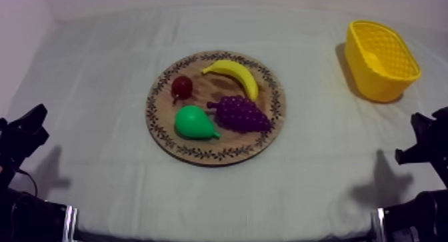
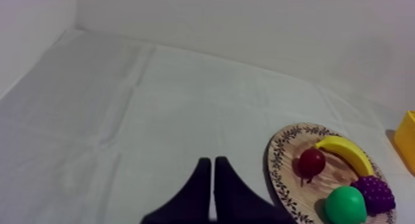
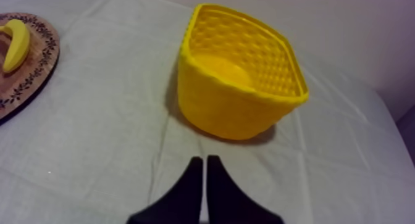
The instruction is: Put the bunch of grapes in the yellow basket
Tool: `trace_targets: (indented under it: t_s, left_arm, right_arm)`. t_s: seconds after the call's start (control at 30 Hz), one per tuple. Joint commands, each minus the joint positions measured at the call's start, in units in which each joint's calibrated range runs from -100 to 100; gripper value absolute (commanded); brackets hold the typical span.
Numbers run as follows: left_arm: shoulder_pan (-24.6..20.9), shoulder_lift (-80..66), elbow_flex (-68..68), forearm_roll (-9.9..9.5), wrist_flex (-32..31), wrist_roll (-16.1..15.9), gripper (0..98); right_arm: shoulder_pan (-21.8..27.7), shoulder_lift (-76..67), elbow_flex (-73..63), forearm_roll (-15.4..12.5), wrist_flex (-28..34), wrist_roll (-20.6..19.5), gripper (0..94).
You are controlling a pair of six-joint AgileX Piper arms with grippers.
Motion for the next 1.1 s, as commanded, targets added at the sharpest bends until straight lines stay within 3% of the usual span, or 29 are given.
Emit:
trace_targets:
  t_s: [0.0,0.27,0.6,0.8,1.07]
  left_arm:
    - [0.0,0.0,-0.03,-0.03,-0.05,-0.01,0.1]
    - [0.0,0.0,-0.03,-0.03,-0.05,-0.01,0.1]
    - [0.0,0.0,-0.03,-0.03,-0.05,-0.01,0.1]
    - [0.0,0.0,-0.03,-0.03,-0.05,-0.01,0.1]
    - [0.0,0.0,-0.03,-0.03,-0.05,-0.01,0.1]
  right_arm:
    - [-0.02,-0.01,-0.05,0.02,-0.76,0.08,0.3]
    - [-1.26,3.85,-3.77,0.33,-3.28,1.25,0.2]
    - [-5.76,23.16,-25.35,1.38,-0.35,2.31,0.4]
    - [-9.08,35.4,-40.83,1.64,5.66,2.61,0.4]
    - [-14.87,50.74,-62.76,1.04,20.39,5.1,0.6]
